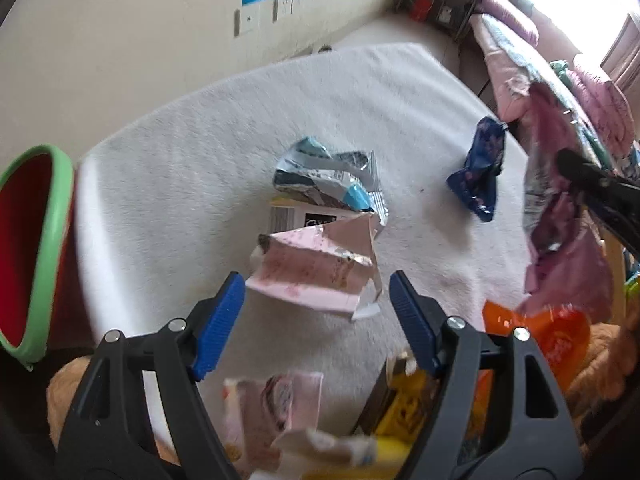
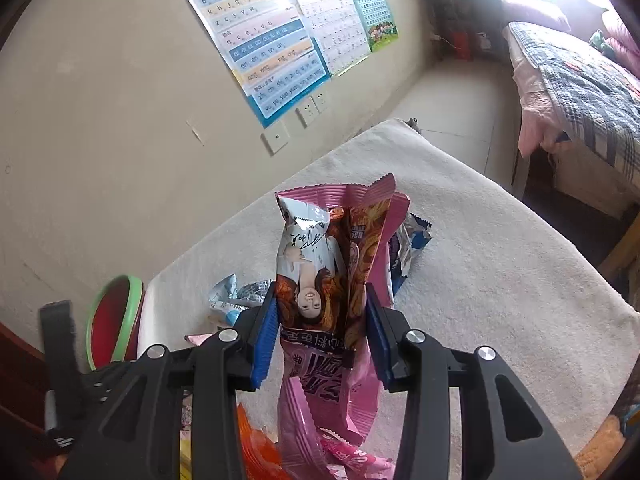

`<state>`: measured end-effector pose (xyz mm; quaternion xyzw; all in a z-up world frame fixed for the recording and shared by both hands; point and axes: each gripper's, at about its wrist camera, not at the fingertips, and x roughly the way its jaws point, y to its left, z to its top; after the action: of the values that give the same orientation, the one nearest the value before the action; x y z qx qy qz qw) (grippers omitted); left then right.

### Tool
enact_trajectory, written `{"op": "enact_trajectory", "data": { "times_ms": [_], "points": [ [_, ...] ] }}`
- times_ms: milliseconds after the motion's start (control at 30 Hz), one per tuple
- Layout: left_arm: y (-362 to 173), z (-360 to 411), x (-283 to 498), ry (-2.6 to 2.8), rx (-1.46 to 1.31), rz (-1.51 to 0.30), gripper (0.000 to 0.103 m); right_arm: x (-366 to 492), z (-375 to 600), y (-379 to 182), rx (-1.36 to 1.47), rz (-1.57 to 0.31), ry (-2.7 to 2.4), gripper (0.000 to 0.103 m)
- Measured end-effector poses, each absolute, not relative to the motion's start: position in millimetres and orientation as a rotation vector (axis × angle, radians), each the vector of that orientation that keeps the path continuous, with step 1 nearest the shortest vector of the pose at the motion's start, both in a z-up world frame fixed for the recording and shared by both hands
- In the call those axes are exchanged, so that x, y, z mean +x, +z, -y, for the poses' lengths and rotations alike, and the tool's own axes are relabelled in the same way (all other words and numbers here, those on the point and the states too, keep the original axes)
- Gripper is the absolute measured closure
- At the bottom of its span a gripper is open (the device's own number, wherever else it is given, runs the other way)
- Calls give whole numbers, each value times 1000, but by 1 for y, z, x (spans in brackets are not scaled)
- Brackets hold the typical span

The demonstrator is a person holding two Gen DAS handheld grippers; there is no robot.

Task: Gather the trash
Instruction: 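Grasp the pink wrapper with the left tool while the right tool grasps the pink snack bag, then carry the pink wrapper and snack bag to the red bucket and release both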

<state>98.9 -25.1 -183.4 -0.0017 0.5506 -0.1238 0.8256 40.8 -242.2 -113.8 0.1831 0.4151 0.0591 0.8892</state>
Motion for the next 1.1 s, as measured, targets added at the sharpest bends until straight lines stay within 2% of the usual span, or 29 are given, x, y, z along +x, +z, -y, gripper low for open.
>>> {"op": "enact_trajectory", "data": {
  "times_ms": [267,367,600,667,1000,1100],
  "points": [
    [-202,32,120,-228,25,-1258,32,48,231,-122,403,-879,173,64],
    [-204,30,122,-237,12,-1258,36,49,225,-123,371,-881,180,64],
    [-180,22,101,-266,-2,-1180,64,47,216,-123,307,-862,182,64],
    [-171,18,92,-275,4,-1154,66,46,215,-122,293,-855,181,64],
    [-140,-40,50,-227,-150,-1101,66,23,214,-65,190,-643,172,64],
    [-127,-55,40,-188,-156,-1063,66,18,211,-50,199,-637,198,64]
  ]
}}
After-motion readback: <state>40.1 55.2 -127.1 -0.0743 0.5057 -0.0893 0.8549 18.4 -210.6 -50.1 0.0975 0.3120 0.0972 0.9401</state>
